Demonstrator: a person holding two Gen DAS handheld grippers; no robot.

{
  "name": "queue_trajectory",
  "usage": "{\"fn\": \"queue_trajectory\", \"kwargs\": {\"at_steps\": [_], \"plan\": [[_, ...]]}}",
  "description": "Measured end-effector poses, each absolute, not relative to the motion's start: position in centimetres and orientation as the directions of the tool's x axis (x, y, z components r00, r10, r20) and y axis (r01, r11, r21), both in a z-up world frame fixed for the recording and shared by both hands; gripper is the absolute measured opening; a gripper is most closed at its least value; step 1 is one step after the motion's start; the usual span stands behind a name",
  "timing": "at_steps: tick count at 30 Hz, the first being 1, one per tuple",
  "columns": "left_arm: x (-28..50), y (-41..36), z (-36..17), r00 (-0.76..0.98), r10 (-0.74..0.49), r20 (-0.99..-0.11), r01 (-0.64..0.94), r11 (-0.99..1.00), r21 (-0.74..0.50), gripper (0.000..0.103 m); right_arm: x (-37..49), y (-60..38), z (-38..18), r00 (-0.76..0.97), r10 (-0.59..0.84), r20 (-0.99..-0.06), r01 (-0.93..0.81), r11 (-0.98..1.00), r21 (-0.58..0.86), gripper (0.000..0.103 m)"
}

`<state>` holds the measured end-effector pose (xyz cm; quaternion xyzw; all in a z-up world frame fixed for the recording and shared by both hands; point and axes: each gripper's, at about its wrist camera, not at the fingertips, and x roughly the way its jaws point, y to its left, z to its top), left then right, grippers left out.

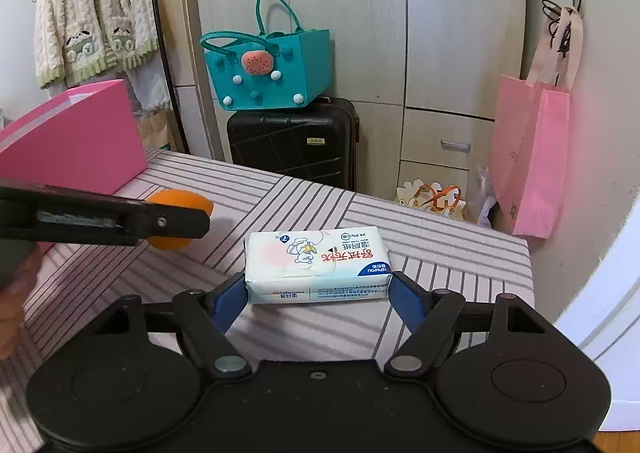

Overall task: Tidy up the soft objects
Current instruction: 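Grasp the orange ball with the left gripper while the right gripper grasps the wipes pack, then carry the orange ball and wipes pack over the pink box with both grippers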

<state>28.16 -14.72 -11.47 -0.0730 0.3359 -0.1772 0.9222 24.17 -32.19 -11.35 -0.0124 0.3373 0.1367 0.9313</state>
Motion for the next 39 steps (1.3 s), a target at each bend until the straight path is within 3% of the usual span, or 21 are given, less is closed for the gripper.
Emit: {"fn": "queue_trajectory", "kwargs": {"at_steps": [6, 10, 20, 34, 39], "plan": [[24.2, -13.9, -9.7, 0.722, -0.429, -0.543, 0.325, 0.903, -0.282, 0.035, 21.1, -31.8, -10.8, 0.745, 0.255, -0.617, -0.254, 0.963, 0.09, 0.08], [22.0, -13.9, -9.1, 0.719, -0.416, -0.556, 0.363, 0.908, -0.21, 0.035, 19.3, -31.1, -10.3, 0.741, 0.255, -0.621, -0.253, 0.963, 0.093, 0.08], [15.9, -10.3, -6.9, 0.673, -0.544, -0.501, 0.498, 0.834, -0.238, 0.035, 13.0, -29.3, -9.0, 0.761, 0.222, -0.609, -0.213, 0.973, 0.089, 0.081], [11.7, -4.7, -6.0, 0.562, -0.562, -0.607, 0.518, 0.811, -0.272, 0.035, 6.6, -26.5, -7.0, 0.69, 0.26, -0.676, -0.258, 0.96, 0.106, 0.081], [10.9, -2.6, -6.1, 0.481, -0.587, -0.651, 0.503, 0.793, -0.343, 0.035, 4.9, -24.9, -6.1, 0.662, 0.31, -0.682, -0.311, 0.942, 0.126, 0.081]]}}
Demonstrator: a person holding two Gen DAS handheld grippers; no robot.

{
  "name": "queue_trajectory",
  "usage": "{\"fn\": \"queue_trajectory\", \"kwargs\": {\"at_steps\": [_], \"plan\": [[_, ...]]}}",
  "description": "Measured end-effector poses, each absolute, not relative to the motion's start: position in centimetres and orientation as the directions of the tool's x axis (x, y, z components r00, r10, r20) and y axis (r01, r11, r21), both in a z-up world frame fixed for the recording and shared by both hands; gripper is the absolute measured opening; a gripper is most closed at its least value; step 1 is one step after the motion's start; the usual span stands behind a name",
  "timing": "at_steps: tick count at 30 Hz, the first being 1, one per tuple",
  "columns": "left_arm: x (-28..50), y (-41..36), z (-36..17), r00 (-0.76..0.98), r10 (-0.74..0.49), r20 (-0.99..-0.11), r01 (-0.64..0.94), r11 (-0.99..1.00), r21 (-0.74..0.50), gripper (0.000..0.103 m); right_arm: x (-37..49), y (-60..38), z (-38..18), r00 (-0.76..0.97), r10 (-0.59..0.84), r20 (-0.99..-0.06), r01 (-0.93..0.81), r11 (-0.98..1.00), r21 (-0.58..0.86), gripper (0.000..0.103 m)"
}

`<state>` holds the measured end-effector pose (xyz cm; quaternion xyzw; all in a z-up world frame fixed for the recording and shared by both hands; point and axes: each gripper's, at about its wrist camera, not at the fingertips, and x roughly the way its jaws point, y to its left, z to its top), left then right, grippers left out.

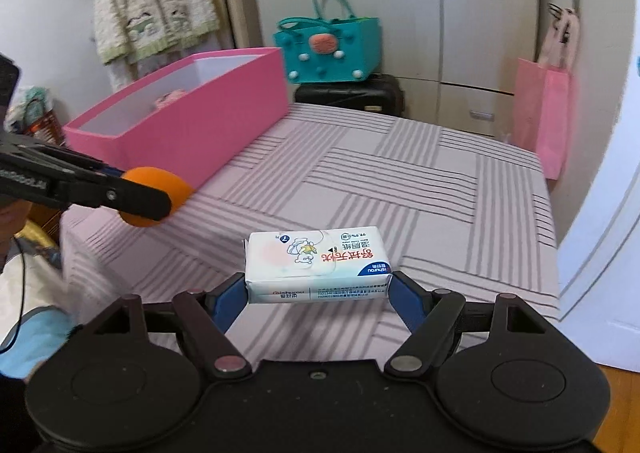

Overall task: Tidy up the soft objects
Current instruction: 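Carry the orange ball and wipes pack over the pink box with both grippers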

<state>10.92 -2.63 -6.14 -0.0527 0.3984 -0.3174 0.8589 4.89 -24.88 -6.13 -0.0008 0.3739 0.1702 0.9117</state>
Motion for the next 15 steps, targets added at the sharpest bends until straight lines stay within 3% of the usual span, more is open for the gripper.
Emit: {"fn": "queue_trajectory", "kwargs": {"at_steps": [15], "plan": [[9.3, 2.1, -2.2, 0.379, -0.583, -0.719, 0.535, 0.772, -0.344, 0.035, 4.8, -21.3, -3.4, 0.528, 0.456, -0.716, -0.447, 0.866, 0.223, 0.081]]}}
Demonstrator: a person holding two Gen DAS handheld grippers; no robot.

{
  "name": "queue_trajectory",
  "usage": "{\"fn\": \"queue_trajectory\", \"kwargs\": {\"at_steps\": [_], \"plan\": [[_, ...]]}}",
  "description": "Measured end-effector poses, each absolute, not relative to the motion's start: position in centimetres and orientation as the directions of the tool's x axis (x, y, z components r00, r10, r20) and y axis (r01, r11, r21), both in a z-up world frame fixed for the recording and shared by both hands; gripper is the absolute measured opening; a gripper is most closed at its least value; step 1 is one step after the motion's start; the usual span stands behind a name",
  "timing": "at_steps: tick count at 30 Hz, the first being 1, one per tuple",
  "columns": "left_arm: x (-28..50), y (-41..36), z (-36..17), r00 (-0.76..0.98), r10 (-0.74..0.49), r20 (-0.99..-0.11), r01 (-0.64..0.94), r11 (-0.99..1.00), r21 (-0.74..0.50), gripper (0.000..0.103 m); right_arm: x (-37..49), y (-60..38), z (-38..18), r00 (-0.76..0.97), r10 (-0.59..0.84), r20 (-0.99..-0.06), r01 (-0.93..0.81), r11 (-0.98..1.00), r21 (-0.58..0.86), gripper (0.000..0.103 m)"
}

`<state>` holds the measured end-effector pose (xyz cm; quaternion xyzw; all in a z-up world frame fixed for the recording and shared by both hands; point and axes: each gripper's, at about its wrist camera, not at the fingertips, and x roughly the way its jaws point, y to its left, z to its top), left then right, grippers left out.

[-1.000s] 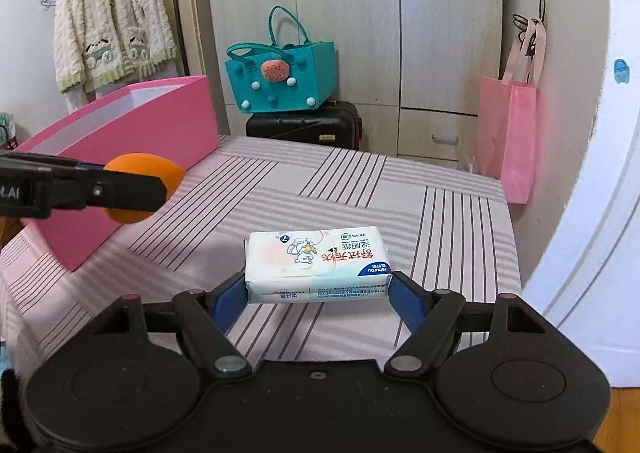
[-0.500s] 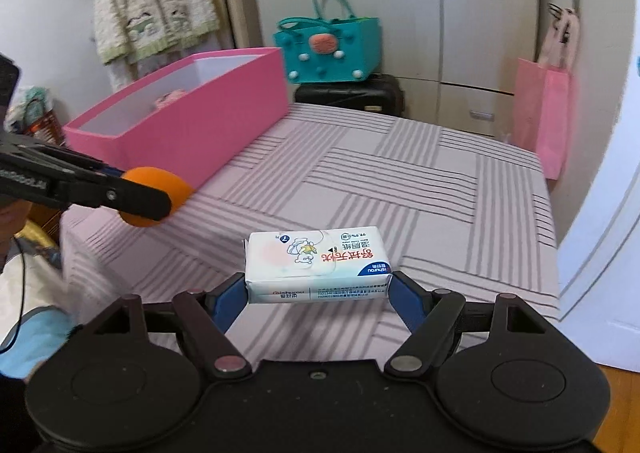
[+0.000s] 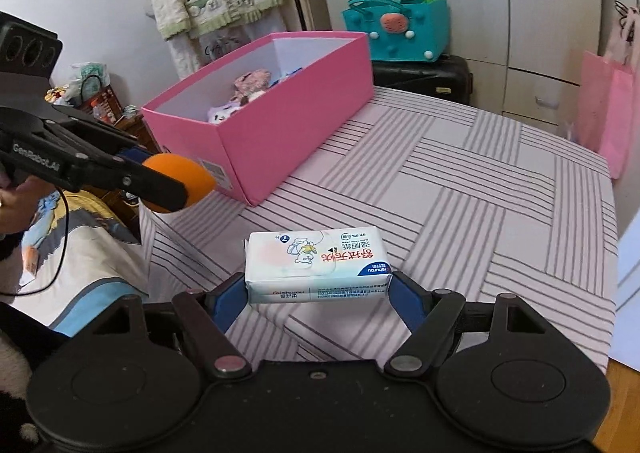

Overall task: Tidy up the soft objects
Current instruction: 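Carry the orange ball and wipes pack over the pink box with both grippers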

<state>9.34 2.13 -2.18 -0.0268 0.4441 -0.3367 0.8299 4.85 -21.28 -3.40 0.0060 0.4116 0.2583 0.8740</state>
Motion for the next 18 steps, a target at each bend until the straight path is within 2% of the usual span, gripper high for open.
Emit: {"fn": "queue_trajectory", "kwargs": {"at_steps": [3, 13, 18], "plan": [[9.5, 3.3, -1.4, 0.416, -0.574, -0.705, 0.517, 0.787, -0.336, 0.036, 5.3, -20.3, -2.8, 0.532, 0.464, -0.708, -0.462, 0.86, 0.217, 0.081], [12.0, 6.4, -0.2, 0.469, -0.666, -0.58, 0.509, 0.74, -0.439, 0.036, 8.3, -17.1, -0.3, 0.579, 0.495, -0.648, -0.52, 0.836, 0.175, 0.081], [13.8, 8.0, -0.4, 0.534, -0.652, -0.537, 0.477, 0.758, -0.446, 0.036, 9.6, -15.7, 0.8, 0.632, 0.476, -0.611, -0.54, 0.836, 0.093, 0.081]]}}
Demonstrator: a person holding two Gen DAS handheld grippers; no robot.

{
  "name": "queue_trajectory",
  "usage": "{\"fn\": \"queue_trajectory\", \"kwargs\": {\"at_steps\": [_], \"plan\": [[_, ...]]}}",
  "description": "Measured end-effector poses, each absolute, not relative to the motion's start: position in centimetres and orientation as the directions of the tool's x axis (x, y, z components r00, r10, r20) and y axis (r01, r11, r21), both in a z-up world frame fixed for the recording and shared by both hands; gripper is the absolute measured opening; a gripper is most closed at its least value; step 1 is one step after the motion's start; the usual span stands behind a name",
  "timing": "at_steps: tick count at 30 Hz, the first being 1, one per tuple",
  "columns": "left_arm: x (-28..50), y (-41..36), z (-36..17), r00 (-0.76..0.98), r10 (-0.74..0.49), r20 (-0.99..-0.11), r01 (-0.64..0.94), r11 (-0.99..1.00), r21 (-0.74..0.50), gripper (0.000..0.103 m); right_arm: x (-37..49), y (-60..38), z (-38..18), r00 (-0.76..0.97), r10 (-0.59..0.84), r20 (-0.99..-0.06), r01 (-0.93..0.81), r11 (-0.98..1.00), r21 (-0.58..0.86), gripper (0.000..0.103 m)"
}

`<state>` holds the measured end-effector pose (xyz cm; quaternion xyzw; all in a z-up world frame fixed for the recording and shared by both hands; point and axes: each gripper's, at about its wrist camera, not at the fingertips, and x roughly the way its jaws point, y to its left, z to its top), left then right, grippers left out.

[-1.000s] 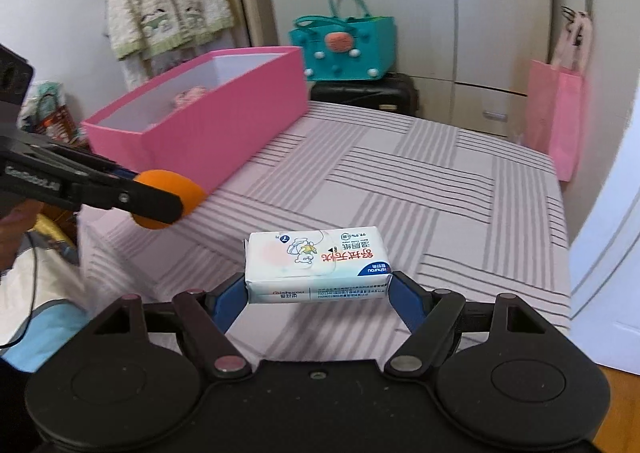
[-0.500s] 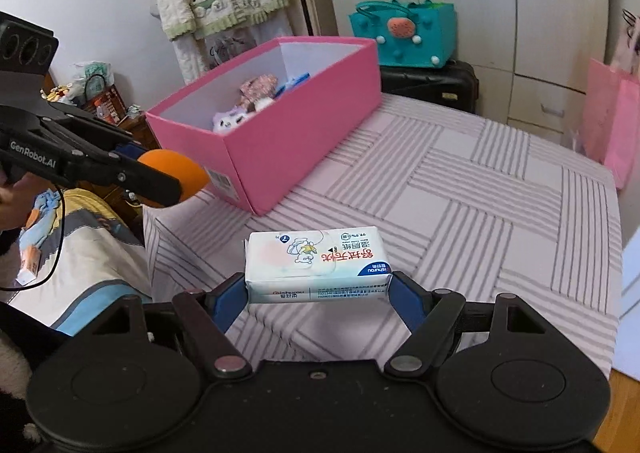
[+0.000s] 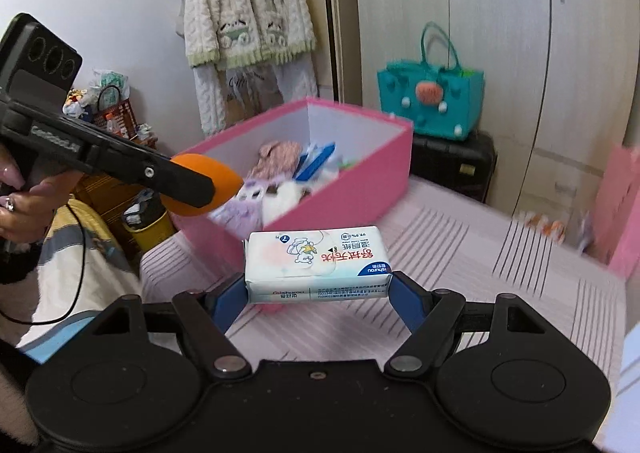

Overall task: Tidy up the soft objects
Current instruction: 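Carry the orange ball and wipes pack over the pink box with both grippers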

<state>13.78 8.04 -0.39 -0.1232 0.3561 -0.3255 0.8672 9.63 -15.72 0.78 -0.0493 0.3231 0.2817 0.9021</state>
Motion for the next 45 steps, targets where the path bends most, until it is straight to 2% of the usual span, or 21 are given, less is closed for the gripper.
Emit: {"fn": "queue_trajectory", "kwargs": {"at_steps": [3, 8, 12, 13, 14, 15, 17, 19, 20, 21, 23, 25, 29, 34, 37, 40, 42, 43, 45], "plan": [[15.1, 9.1, -1.2, 0.585, -0.628, -0.514, 0.438, 0.777, -0.452, 0.036, 10.8, -15.0, 1.1, 0.67, 0.467, -0.578, -0.537, 0.842, 0.057, 0.081], [17.4, 10.4, -2.7, 0.647, -0.632, -0.427, 0.381, 0.753, -0.537, 0.036, 13.5, -13.5, 1.2, 0.71, 0.478, -0.517, -0.536, 0.843, 0.044, 0.081], [19.2, 10.5, -3.2, 0.707, -0.563, -0.428, 0.335, 0.8, -0.498, 0.036, 16.0, -12.3, 1.5, 0.72, 0.51, -0.47, -0.554, 0.831, 0.052, 0.081], [19.6, 10.6, -3.3, 0.726, -0.535, -0.433, 0.311, 0.816, -0.487, 0.036, 16.8, -12.2, 1.5, 0.722, 0.518, -0.459, -0.555, 0.83, 0.063, 0.078], [19.8, 10.7, -3.5, 0.741, -0.513, -0.434, 0.292, 0.828, -0.479, 0.036, 17.5, -12.0, 1.5, 0.718, 0.528, -0.453, -0.556, 0.827, 0.083, 0.059], [20.0, 10.6, -3.6, 0.759, -0.486, -0.434, 0.277, 0.844, -0.46, 0.036, 18.5, -11.9, 1.5, 0.707, 0.541, -0.455, -0.56, 0.822, 0.108, 0.056], [20.7, 10.5, -4.1, 0.771, -0.447, -0.453, 0.248, 0.866, -0.434, 0.036, 20.5, -11.2, 0.9, 0.667, 0.573, -0.477, -0.581, 0.8, 0.15, 0.058], [21.3, 10.6, -4.7, 0.767, -0.43, -0.477, 0.219, 0.873, -0.435, 0.036, 22.9, -10.5, -0.3, 0.612, 0.594, -0.521, -0.582, 0.785, 0.211, 0.056], [21.3, 10.6, -4.9, 0.764, -0.426, -0.484, 0.216, 0.876, -0.431, 0.036, 23.8, -10.3, -1.0, 0.593, 0.602, -0.535, -0.578, 0.781, 0.238, 0.055], [21.4, 10.6, -5.0, 0.763, -0.422, -0.489, 0.217, 0.88, -0.422, 0.036, 24.5, -10.4, -1.6, 0.581, 0.611, -0.538, -0.575, 0.776, 0.261, 0.047], [21.6, 10.6, -5.4, 0.755, -0.42, -0.504, 0.22, 0.886, -0.408, 0.036, 25.0, -10.8, -2.2, 0.578, 0.623, -0.527, -0.559, 0.773, 0.301, 0.041], [21.9, 10.8, -5.6, 0.744, -0.422, -0.518, 0.225, 0.888, -0.401, 0.036, 25.0, -11.5, -2.0, 0.571, 0.642, -0.512, -0.546, 0.762, 0.348, 0.041], [21.8, 11.0, -6.0, 0.757, -0.391, -0.524, 0.208, 0.904, -0.374, 0.036, 23.7, -13.3, -1.5, 0.614, 0.609, -0.503, -0.517, 0.791, 0.327, 0.042], [21.5, 11.4, -6.5, 0.76, -0.397, -0.515, 0.21, 0.899, -0.383, 0.036, 21.8, -16.5, -3.6, 0.685, 0.442, -0.579, -0.405, 0.892, 0.202, 0.046], [21.4, 11.5, -6.7, 0.756, -0.406, -0.513, 0.212, 0.894, -0.394, 0.036, 21.3, -18.2, -5.7, 0.674, 0.367, -0.641, -0.322, 0.927, 0.192, 0.049], [21.3, 11.4, -6.7, 0.76, -0.404, -0.509, 0.213, 0.895, -0.392, 0.036, 20.6, -19.2, -7.3, 0.668, 0.324, -0.67, -0.254, 0.946, 0.204, 0.064], [21.2, 11.3, -6.7, 0.764, -0.396, -0.509, 0.211, 0.899, -0.383, 0.036, 19.6, -19.3, -8.1, 0.705, 0.273, -0.654, -0.213, 0.962, 0.171, 0.088], [21.2, 11.2, -6.7, 0.765, -0.392, -0.511, 0.208, 0.902, -0.379, 0.036, 19.4, -19.3, -8.4, 0.722, 0.251, -0.645, -0.194, 0.968, 0.159, 0.092], [21.2, 11.1, -6.8, 0.763, -0.393, -0.513, 0.207, 0.901, -0.382, 0.036, 19.0, -19.0, -9.1, 0.747, 0.211, -0.631, -0.163, 0.977, 0.134, 0.095]]}}
